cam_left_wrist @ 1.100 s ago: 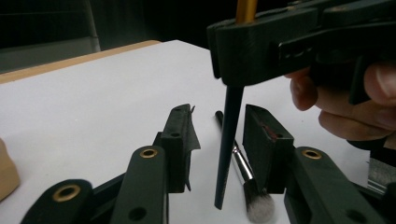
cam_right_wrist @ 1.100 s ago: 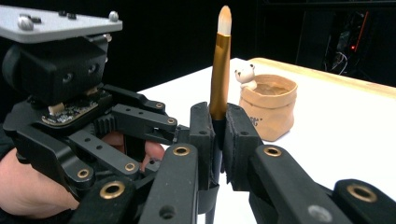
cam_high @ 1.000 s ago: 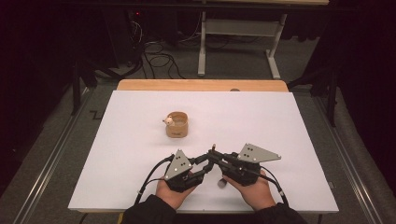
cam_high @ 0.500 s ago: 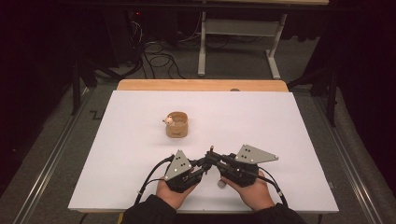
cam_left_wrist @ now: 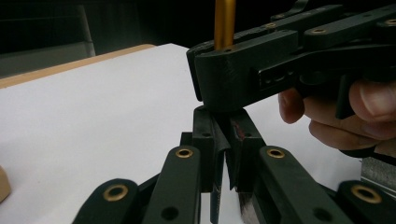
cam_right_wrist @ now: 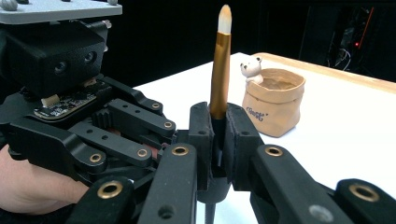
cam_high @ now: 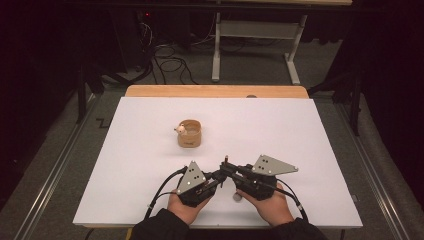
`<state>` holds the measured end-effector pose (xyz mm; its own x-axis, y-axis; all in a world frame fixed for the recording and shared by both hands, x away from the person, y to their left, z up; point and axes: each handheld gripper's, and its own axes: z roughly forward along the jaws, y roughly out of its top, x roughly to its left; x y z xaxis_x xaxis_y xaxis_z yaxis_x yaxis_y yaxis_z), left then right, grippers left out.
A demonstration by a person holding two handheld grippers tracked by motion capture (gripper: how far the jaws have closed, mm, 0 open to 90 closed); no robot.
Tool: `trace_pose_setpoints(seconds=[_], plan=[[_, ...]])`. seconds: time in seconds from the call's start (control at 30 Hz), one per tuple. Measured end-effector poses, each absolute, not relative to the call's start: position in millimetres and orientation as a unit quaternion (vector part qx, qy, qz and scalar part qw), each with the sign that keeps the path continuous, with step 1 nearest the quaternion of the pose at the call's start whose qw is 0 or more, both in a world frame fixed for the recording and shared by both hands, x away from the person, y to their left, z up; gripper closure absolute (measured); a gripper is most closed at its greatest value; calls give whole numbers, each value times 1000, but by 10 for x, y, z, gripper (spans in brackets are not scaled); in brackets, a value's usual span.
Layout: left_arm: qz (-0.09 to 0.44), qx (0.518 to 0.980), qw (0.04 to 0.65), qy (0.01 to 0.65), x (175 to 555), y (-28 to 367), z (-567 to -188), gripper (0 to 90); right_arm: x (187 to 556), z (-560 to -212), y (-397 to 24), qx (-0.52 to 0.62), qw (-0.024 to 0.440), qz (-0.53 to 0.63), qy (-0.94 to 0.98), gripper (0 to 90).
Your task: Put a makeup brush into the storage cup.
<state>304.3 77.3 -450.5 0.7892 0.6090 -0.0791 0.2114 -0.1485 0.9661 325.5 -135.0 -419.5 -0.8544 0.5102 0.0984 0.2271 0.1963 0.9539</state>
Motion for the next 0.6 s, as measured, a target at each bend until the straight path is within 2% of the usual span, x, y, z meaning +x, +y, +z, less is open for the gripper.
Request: trace_pose_setpoints(seconds=[0.1, 0.6], plan=[[169, 738, 590, 279, 3043, 774, -4504, 834, 3255, -4195, -1350, 242, 121, 586, 763, 834], [183, 728, 590, 297, 3101, 895, -4483, 834, 3277, -4164, -1415, 249, 112, 596, 755, 658]])
